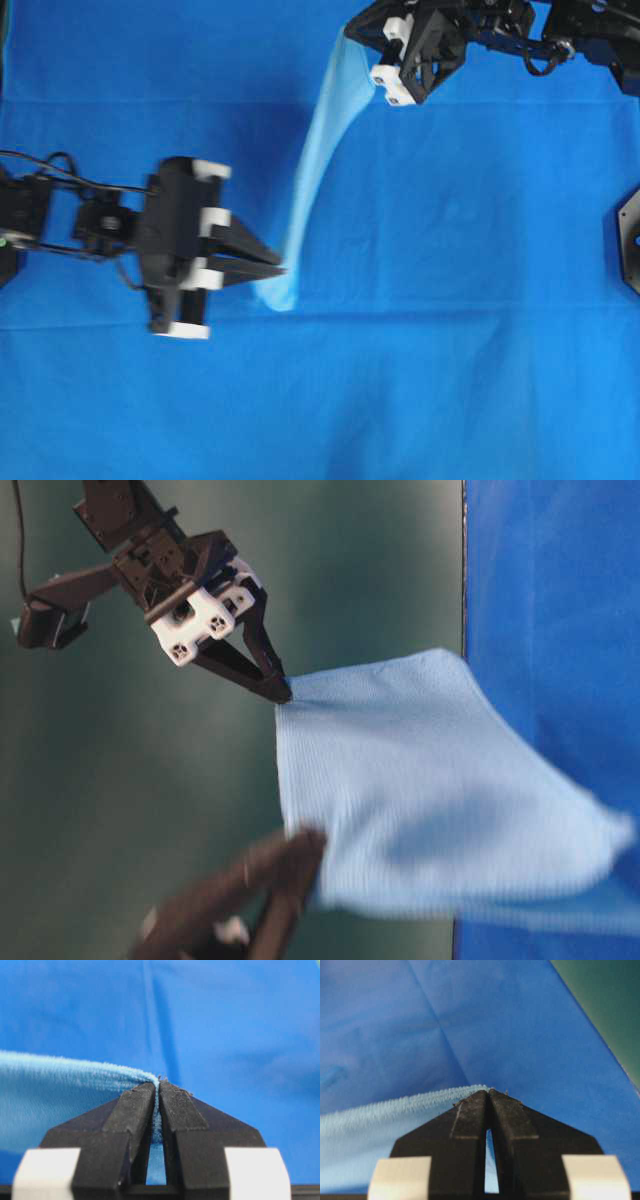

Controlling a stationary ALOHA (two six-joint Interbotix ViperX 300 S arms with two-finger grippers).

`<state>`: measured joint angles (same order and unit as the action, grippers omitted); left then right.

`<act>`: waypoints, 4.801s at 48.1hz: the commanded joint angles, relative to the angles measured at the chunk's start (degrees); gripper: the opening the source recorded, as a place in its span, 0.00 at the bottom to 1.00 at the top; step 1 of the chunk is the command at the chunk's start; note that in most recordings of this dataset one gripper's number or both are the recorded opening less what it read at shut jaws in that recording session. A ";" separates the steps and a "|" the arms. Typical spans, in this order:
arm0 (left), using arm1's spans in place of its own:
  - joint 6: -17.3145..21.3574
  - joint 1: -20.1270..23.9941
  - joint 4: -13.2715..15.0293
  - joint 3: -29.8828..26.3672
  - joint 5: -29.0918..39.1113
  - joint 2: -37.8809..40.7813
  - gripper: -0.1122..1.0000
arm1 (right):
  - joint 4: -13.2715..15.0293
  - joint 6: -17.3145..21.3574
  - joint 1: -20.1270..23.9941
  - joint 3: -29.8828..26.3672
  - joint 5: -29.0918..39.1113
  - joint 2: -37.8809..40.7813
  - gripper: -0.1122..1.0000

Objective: Fold the light blue towel.
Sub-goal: 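Lift the strip and swing the left gripper's end under the right gripper, then lay the strip down vertically and open both grippers, withdrawing sideways, then move both grippers to the strip's top corners and pinch them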

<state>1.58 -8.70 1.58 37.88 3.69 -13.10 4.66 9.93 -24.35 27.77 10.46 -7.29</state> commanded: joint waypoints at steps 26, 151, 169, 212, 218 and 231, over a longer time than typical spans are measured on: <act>5.45 -3.08 -0.09 -13.27 0.53 9.58 0.13 | 1.49 -0.09 -3.43 -1.76 -0.97 1.67 0.12; -0.97 -0.18 0.00 -7.91 -14.50 20.21 0.85 | 9.23 -1.23 -1.93 -0.09 -6.59 11.78 0.65; 0.53 0.35 -0.09 -3.78 3.87 6.33 0.84 | 9.23 -1.05 -0.79 4.57 -2.90 0.88 0.65; 1.14 12.48 0.00 27.33 -13.54 -31.82 0.80 | 1.32 0.35 8.00 36.83 -21.97 -32.70 0.64; 1.14 12.66 0.00 27.51 -14.24 -31.64 0.80 | 1.23 0.35 8.00 36.65 -22.50 -32.26 0.64; 1.05 12.66 0.00 27.42 -14.50 -31.38 0.80 | 1.14 0.35 8.09 36.30 -22.32 -30.59 0.64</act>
<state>2.64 3.78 1.58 66.01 -10.02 -44.82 6.06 10.28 -16.44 65.21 -11.51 -38.32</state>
